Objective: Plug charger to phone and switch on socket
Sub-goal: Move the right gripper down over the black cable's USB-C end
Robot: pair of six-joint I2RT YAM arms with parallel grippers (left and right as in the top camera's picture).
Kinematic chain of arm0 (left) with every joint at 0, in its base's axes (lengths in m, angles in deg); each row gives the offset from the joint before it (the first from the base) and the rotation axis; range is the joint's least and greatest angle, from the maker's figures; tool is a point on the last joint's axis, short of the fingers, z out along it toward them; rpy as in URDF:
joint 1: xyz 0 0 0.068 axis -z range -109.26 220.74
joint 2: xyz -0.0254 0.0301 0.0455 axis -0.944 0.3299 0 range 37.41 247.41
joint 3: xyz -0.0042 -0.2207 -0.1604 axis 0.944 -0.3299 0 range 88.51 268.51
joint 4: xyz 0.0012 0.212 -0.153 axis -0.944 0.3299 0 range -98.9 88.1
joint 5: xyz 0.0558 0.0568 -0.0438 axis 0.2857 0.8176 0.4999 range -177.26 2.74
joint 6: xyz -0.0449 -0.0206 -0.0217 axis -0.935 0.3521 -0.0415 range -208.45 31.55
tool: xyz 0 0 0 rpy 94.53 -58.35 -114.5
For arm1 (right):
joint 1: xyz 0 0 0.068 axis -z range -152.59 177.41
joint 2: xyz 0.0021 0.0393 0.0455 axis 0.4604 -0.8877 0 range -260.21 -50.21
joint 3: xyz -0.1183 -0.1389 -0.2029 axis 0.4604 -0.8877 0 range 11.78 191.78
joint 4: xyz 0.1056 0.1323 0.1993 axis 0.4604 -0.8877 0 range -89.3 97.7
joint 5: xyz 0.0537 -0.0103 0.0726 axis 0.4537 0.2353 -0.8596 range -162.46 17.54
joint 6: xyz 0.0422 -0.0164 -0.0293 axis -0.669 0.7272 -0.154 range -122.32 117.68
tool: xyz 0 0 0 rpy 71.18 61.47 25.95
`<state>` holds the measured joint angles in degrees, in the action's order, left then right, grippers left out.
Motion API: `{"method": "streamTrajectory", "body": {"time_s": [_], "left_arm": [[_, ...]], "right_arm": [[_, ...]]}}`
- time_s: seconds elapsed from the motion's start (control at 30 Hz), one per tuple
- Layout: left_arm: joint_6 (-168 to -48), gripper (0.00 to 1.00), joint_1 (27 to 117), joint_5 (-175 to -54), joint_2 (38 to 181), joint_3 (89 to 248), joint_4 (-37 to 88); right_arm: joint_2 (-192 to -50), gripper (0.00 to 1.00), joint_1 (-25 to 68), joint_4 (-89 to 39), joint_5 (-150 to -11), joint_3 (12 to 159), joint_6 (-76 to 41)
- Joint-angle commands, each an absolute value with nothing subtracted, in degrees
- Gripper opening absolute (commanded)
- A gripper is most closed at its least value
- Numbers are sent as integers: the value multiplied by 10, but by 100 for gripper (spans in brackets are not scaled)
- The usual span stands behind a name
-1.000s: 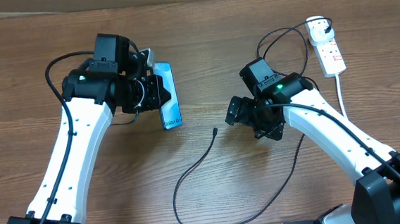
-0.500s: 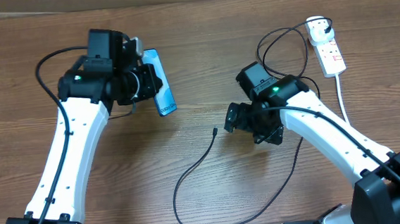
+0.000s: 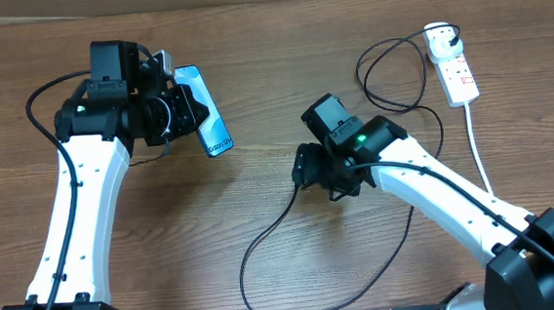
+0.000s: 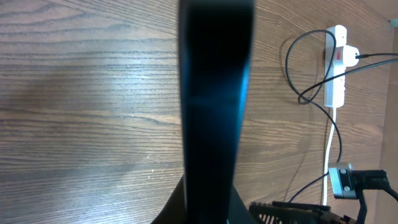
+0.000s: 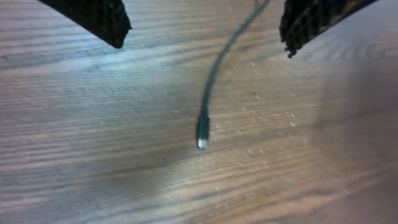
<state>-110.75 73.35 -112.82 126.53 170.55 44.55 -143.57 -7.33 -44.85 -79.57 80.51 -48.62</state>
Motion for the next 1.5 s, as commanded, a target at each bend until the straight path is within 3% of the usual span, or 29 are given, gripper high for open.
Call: {"method": "streamTrajectory", "body": {"time_s": [0.0,0.2,0.43,0.6,0.83,1.07,1.27,1.47], "left_arm": [[-1096,4,721,-1150,1263,1707,448],[-1090,4,721,-1149,1263,1707,458],[-1079,4,721,-1141,1263,1707,467],[-1079,4,723,-1141,1271,1707,472],[-1079,4,723,-1144,1301,1707,483],[-1076,4,723,-1164,1309,1707,481],[-1051,4,723,-1253,1308,1707,478],[-1051,4,723,-1248,1309,1707,478]], "right_arm": [[-1450,71,-82,-428,-774,794,-520],[-1492,66,-83,-397,-774,792,-521],[-1524,67,-82,-395,-776,792,-520],[-1523,79,-80,-403,-776,793,-513],[-1523,87,-52,-413,-776,793,-476],[-1515,88,-13,-446,-782,811,-467],[-1488,88,-11,-447,-848,813,-396],[-1487,88,-11,-461,-865,812,-389]]}}
